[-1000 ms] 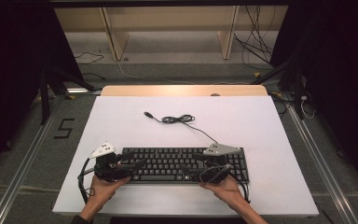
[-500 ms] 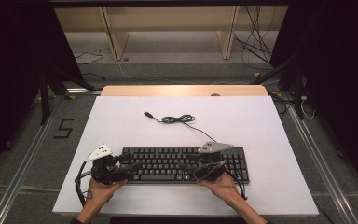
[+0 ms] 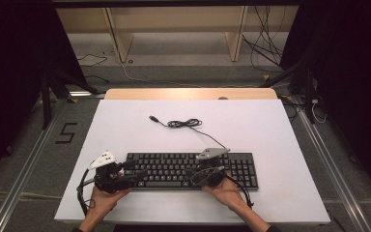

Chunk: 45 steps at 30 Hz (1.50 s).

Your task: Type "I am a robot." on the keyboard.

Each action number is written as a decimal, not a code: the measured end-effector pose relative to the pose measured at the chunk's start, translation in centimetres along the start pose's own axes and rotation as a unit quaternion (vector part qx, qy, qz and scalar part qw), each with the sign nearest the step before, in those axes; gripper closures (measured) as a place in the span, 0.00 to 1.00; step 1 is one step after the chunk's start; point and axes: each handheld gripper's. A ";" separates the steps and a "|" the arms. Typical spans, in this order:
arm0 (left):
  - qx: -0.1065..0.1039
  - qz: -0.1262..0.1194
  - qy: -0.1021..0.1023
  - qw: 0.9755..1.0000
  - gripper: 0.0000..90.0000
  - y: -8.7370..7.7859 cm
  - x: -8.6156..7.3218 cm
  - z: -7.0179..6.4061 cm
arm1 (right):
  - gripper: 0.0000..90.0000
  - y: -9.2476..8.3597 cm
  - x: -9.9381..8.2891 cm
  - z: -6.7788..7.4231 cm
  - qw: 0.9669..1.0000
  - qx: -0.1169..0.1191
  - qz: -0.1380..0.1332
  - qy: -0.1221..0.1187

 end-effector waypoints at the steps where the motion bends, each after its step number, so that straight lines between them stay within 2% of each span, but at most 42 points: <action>1: 0.000 0.001 0.000 1.000 0.33 0.0 0.0 0.0 | 0.99 0.2 0.0 0.0 1.000 -0.001 0.003 0.000; 8: 0.000 0.002 0.003 1.000 0.33 0.0 -0.1 -0.1 | 1.00 0.9 -0.3 0.2 1.000 0.000 0.026 -0.005; 18: 0.000 0.006 0.003 1.000 0.33 0.1 -0.2 -0.1 | 1.00 1.5 -0.7 0.3 0.999 -0.009 0.043 -0.016; 25: 0.001 0.007 0.003 1.000 0.33 0.0 -0.2 -0.1 | 1.00 1.5 -0.8 0.4 0.999 -0.014 0.039 -0.017; 27: 0.001 0.006 0.004 1.000 0.33 0.0 -0.2 0.0 | 1.00 1.5 -0.8 0.4 0.999 -0.013 0.034 -0.013; 28: 0.001 0.006 0.004 1.000 0.33 0.0 -0.2 0.0 | 0.96 1.4 -0.8 0.4 0.999 -0.010 0.031 -0.010; 33: 0.001 0.005 0.003 1.000 0.33 0.0 -0.2 0.0 | 0.89 0.1 -0.4 0.0 1.000 -0.007 -0.008 0.002; 37: 0.001 0.004 0.004 1.000 0.33 -0.1 -0.1 0.0 | 0.83 -1.1 -0.3 -0.5 0.999 -0.009 -0.035 0.011; 45: 0.001 0.006 0.004 1.000 0.33 -0.1 -0.1 0.1 | 0.69 -3.2 -0.4 -1.4 0.997 -0.012 -0.069 0.025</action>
Point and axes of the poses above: each handheld gripper's, and its own axes: y roughly forward along the jaws, x roughly out of its top, z roughly to its left, and after that the axes turned 4 degrees about -z, right-handed
